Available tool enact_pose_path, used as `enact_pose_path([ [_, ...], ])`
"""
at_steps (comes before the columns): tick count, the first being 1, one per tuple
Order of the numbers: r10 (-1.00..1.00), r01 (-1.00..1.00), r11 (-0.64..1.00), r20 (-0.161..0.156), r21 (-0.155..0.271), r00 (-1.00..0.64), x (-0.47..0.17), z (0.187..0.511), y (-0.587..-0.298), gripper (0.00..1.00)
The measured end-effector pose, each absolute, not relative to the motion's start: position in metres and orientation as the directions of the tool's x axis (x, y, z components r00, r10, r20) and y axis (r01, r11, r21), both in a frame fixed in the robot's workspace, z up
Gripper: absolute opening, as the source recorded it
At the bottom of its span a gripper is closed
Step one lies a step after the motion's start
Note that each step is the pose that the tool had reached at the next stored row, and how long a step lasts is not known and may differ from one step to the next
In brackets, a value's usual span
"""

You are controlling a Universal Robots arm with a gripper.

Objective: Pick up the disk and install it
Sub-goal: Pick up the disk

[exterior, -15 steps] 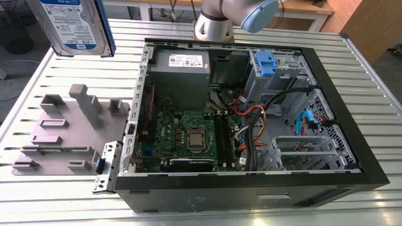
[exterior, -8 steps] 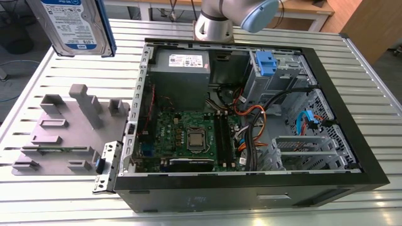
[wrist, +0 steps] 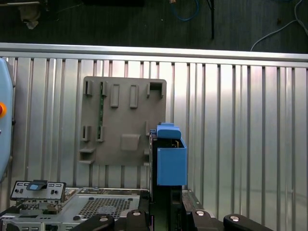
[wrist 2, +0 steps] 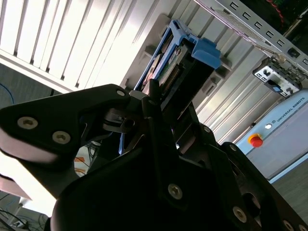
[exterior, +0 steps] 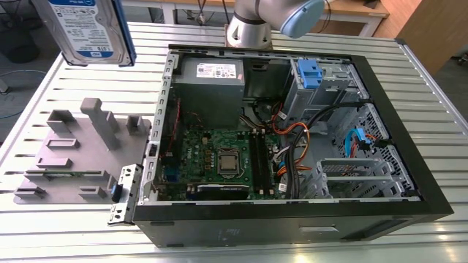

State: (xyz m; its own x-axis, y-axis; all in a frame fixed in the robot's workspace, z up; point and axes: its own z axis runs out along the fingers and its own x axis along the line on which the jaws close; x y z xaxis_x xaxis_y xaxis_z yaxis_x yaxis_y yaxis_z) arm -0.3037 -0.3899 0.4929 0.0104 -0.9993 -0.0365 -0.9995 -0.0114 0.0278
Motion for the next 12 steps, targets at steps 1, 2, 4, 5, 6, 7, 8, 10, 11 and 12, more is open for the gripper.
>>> enact_pose_path([
  [1, -0.999, -1.000, -0.011, -0.036, 0.028, 0.010, -0.3031, 0.4929, -0.3899, 0.35],
  [2, -0.999, -1.000, -0.011, -0.036, 0.028, 0.010, -0.3023, 0.4929, -0.3899, 0.35],
  [4, -0.999, -1.000, -0.011, -0.036, 0.028, 0.010, -0.3008, 0.4929, -0.3899, 0.35],
  [5, -0.999, -1.000, -0.011, -0.036, 0.028, 0.010, -0.3001, 0.4929, -0.3898, 0.35],
  [6, -0.999, -1.000, -0.011, -0.036, 0.028, 0.010, -0.2995, 0.4929, -0.3899, 0.35],
  [7, -0.999, -1.000, -0.011, -0.036, 0.028, 0.010, -0.2989, 0.4929, -0.3899, 0.35],
  [8, -0.999, -1.000, -0.011, -0.036, 0.028, 0.010, -0.2984, 0.4929, -0.3899, 0.35],
  [10, -0.999, -1.000, -0.011, -0.036, 0.028, 0.010, -0.2977, 0.4929, -0.3899, 0.35],
  [11, -0.999, -1.000, -0.011, -0.036, 0.028, 0.010, -0.2975, 0.4929, -0.3899, 0.35],
  [12, -0.999, -1.000, -0.011, -0.036, 0.028, 0.010, -0.2972, 0.4929, -0.3899, 0.35],
])
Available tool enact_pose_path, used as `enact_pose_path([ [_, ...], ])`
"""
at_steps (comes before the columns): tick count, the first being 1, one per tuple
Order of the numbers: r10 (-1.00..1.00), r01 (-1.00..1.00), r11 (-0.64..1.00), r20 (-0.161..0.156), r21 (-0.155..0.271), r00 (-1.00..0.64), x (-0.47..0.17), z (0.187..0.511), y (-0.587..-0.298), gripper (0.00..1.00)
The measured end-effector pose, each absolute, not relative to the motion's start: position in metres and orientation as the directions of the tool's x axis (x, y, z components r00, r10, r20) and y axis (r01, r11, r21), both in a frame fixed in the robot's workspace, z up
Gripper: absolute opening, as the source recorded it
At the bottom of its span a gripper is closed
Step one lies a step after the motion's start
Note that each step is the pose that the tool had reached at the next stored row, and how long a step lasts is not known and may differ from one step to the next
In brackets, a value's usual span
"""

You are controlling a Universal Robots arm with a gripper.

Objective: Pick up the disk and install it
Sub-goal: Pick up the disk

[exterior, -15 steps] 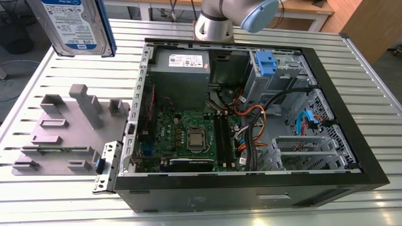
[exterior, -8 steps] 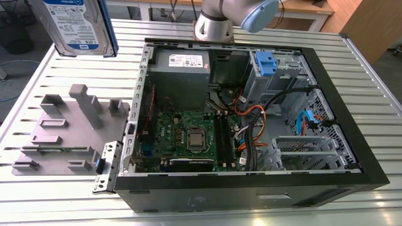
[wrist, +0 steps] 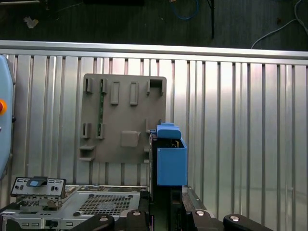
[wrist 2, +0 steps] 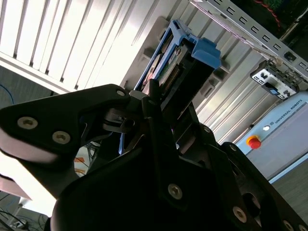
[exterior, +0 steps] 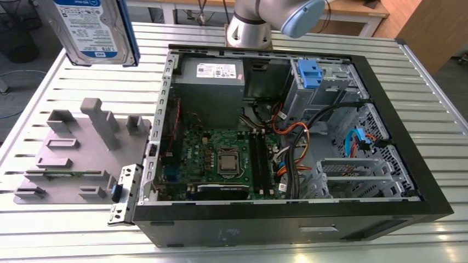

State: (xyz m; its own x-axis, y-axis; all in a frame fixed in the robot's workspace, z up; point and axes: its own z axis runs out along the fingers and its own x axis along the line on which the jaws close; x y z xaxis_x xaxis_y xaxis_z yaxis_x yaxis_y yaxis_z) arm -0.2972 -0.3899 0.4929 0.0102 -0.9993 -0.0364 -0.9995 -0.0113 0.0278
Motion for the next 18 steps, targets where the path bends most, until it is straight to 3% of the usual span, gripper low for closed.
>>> enact_pose_path([
  [18, -0.999, -1.000, -0.011, -0.036, 0.028, 0.010, -0.2876, 0.4929, -0.3899, 0.35],
])
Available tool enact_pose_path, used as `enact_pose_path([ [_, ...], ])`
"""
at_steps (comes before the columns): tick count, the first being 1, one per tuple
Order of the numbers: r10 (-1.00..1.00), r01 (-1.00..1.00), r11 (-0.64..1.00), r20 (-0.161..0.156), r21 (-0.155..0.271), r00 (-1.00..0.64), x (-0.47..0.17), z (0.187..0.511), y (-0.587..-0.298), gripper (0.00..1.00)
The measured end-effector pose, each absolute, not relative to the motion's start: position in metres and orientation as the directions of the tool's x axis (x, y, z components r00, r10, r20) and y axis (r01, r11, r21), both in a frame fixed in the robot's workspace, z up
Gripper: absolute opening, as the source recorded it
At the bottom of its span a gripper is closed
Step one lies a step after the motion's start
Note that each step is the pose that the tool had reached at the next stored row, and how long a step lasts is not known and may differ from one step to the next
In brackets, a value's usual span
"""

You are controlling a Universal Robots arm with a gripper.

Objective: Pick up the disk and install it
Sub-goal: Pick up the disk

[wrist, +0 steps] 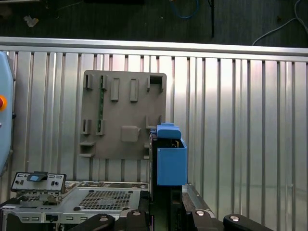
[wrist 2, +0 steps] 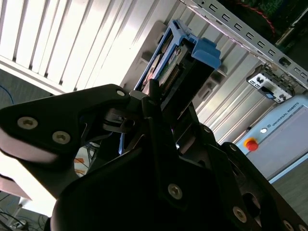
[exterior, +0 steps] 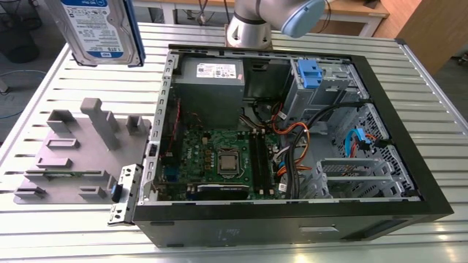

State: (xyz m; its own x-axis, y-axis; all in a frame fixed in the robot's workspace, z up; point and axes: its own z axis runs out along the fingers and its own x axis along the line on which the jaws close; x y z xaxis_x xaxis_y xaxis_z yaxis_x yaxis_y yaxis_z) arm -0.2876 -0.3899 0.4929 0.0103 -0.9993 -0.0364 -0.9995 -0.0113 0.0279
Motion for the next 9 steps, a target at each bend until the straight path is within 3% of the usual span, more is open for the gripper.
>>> enact_pose_path([
  [9, -0.999, -1.000, -0.011, -0.036, 0.028, 0.010, -0.2774, 0.4929, -0.3899, 0.35],
])
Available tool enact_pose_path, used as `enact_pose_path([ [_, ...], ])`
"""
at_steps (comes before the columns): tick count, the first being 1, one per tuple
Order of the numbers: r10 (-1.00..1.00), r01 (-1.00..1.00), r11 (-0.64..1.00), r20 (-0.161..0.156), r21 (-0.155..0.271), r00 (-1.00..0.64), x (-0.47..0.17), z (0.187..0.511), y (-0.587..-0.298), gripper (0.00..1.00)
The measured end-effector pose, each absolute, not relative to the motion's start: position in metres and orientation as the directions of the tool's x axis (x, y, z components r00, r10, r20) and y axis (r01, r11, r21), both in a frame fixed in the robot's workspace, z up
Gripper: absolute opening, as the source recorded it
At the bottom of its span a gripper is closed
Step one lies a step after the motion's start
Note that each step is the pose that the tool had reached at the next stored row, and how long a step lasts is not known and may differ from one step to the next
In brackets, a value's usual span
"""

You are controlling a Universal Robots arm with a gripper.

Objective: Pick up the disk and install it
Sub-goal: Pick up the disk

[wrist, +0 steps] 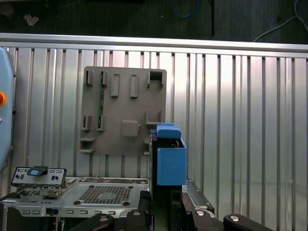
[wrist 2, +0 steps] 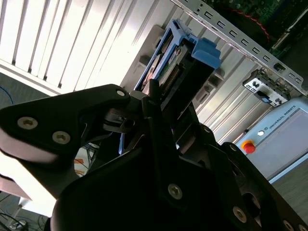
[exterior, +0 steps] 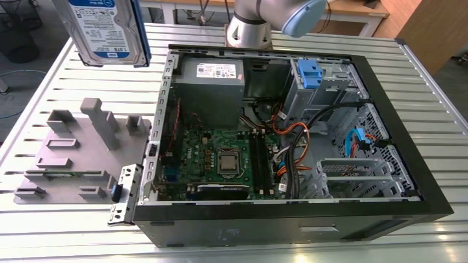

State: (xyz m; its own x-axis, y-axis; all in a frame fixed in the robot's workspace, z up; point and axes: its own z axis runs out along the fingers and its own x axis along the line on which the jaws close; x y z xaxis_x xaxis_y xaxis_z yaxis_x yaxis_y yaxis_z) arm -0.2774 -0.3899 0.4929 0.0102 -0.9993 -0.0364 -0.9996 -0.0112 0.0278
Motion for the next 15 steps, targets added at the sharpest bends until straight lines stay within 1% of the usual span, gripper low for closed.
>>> enact_pose_path([
  [15, -0.999, -1.000, -0.011, -0.036, 0.028, 0.010, -0.257, 0.493, -0.390, 0.35],
])
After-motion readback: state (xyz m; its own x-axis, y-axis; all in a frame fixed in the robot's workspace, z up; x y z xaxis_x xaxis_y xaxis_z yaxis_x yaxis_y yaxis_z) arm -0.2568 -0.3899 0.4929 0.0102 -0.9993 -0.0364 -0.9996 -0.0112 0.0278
